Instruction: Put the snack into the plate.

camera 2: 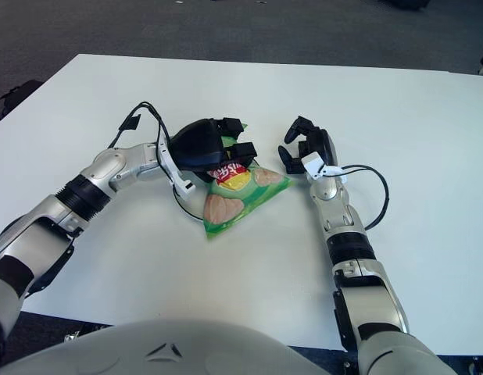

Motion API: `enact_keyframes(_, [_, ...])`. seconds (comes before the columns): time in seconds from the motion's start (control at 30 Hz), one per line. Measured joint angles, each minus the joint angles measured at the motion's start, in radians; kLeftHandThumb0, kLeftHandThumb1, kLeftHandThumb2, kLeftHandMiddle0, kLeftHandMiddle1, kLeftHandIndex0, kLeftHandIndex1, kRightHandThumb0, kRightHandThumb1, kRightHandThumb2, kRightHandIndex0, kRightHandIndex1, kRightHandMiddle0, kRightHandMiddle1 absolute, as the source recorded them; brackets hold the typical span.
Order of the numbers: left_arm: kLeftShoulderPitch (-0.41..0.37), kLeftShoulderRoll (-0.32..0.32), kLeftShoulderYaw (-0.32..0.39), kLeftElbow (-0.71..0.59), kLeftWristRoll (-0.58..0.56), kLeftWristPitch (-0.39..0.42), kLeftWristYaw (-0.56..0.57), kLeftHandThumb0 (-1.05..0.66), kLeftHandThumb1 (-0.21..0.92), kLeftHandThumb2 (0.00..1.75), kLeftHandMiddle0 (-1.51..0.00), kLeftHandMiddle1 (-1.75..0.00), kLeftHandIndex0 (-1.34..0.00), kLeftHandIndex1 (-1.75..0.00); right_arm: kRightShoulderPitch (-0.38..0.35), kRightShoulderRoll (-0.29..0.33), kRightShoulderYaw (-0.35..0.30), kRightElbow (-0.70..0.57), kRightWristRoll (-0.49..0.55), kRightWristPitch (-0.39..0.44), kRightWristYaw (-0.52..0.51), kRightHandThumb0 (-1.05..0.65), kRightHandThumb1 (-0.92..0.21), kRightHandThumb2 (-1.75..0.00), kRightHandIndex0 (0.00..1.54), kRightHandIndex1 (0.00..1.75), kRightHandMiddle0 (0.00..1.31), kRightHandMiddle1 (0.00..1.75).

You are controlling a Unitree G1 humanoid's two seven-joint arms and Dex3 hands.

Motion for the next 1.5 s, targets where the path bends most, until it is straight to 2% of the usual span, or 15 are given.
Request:
enact_keyframes(0.07, [-0.010, 0.010, 0.000, 0.019, -0.033, -0.023, -0.032, 0.32, 0.43, 1.11, -0.53, -1.68, -0.12, -1.42, 0.000, 0.000, 0.001, -0.001, -0.004, 0.000, -0.003, -0.52, -0.24, -1.41, 1.27, 1.75, 0.68, 1.75])
enact_keyframes(0.1, [-0.013, 0.018, 0.002, 0.024, -0.056, -0.033, -0.055, -0.02, 0.40, 1.06, -0.41, -1.66, -0.07, -1.29, -0.001, 0.000, 0.002, -0.003, -0.008, -0.001, -0.004, -0.52, -0.24, -1.41, 1.27, 1.75, 0.68, 1.75])
enact_keyframes(0.13, [-0.014, 0.026, 0.003, 0.022, -0.084, -0.038, -0.084, -0.14, 0.39, 1.04, -0.36, -1.66, -0.06, -1.25, -0.002, 0.001, 0.002, -0.004, -0.011, -0.001, -0.005, -0.52, -0.24, -1.41, 1.27, 1.75, 0.68, 1.75])
enact_keyframes(0.17, [-0.015, 0.036, 0.006, 0.015, -0.122, -0.043, -0.117, -0.33, 0.38, 1.00, -0.25, -1.55, -0.04, -1.15, -0.005, 0.000, 0.002, -0.007, -0.012, -0.003, -0.006, -0.52, -0.24, -1.42, 1.27, 1.75, 0.68, 1.75])
enact_keyframes(0.2, [-0.015, 0.045, 0.007, 0.008, -0.154, -0.046, -0.155, -0.40, 0.38, 0.99, -0.21, -1.51, -0.03, -1.12, -0.008, 0.000, 0.001, -0.010, -0.013, -0.005, -0.006, -0.52, -0.24, -1.42, 1.28, 1.75, 0.68, 1.75])
enact_keyframes(0.27, [-0.015, 0.066, 0.008, -0.008, -0.220, -0.049, -0.234, -0.60, 0.42, 0.90, -0.10, -1.13, -0.01, -0.94, -0.009, 0.000, -0.001, -0.015, -0.014, -0.009, -0.009, -0.52, -0.23, -1.42, 1.28, 1.75, 0.68, 1.75])
enact_keyframes(0.37, [-0.016, 0.092, 0.008, -0.029, -0.317, -0.050, -0.354, -0.73, 0.48, 0.80, -0.04, -0.85, 0.00, -0.78, -0.008, 0.000, -0.001, -0.020, -0.015, -0.011, -0.012, -0.52, -0.23, -1.42, 1.28, 1.75, 0.68, 1.75])
enact_keyframes(0.5, [-0.018, 0.116, 0.007, -0.039, -0.445, -0.049, -0.510, -0.83, 0.56, 0.71, -0.01, -0.61, 0.00, -0.60, -0.005, 0.000, 0.000, -0.015, -0.017, -0.009, -0.012, -0.52, -0.23, -1.42, 1.29, 1.75, 0.68, 1.75])
enact_keyframes(0.57, [-0.020, 0.126, 0.008, -0.044, -0.525, -0.045, -0.595, -0.89, 0.64, 0.62, 0.00, -0.42, 0.00, -0.45, -0.006, 0.000, 0.000, -0.012, -0.017, -0.010, -0.012, -0.51, -0.24, -1.41, 1.31, 1.75, 0.68, 1.75])
enact_keyframes(0.73, [-0.025, 0.138, 0.017, -0.072, -0.740, -0.008, -0.786, -0.96, 0.70, 0.55, 0.00, -0.12, 0.00, -0.17, -0.020, 0.000, -0.001, 0.015, -0.016, -0.016, -0.012, -0.51, -0.25, -1.40, 1.32, 1.75, 0.67, 1.75])
enact_keyframes(0.87, [-0.027, 0.141, 0.029, -0.107, -0.903, 0.058, -0.938, -0.99, 0.71, 0.52, 0.00, -0.02, 0.00, -0.04, -0.050, 0.000, -0.003, 0.083, -0.016, -0.033, -0.014, -0.51, -0.25, -1.40, 1.32, 1.75, 0.67, 1.75])
enact_keyframes(1.1, [-0.028, 0.137, 0.086, -0.168, -1.108, 0.205, -1.170, -0.98, 0.67, 0.49, 0.00, 0.00, 0.00, 0.00, -0.075, -0.001, -0.003, 0.157, -0.017, -0.097, -0.040, -0.51, -0.25, -1.40, 1.33, 1.75, 0.67, 1.75])
enact_keyframes(1.23, [-0.028, 0.120, 0.121, -0.185, -1.167, 0.269, -1.243, -0.96, 0.66, 0.48, 0.00, 0.00, 0.00, 0.00, -0.077, -0.005, 0.001, 0.177, -0.021, -0.129, -0.055, -0.50, -0.27, -1.38, 1.32, 1.75, 0.65, 1.75])
enact_keyframes(1.33, [-0.024, 0.098, 0.151, -0.192, -1.207, 0.303, -1.276, -0.96, 0.70, 0.43, 0.00, 0.00, 0.00, 0.00, -0.075, -0.009, 0.007, 0.176, -0.022, -0.136, -0.056, -0.50, -0.27, -1.38, 1.31, 1.75, 0.65, 1.75])
enact_keyframes(1.5, [0.009, 0.054, 0.229, -0.183, -1.321, 0.321, -1.333, -0.90, 0.72, 0.39, 0.00, 0.00, 0.00, 0.00, -0.055, -0.016, 0.016, 0.144, -0.024, -0.132, -0.047, -0.50, -0.26, -1.38, 1.29, 1.75, 0.66, 1.75])
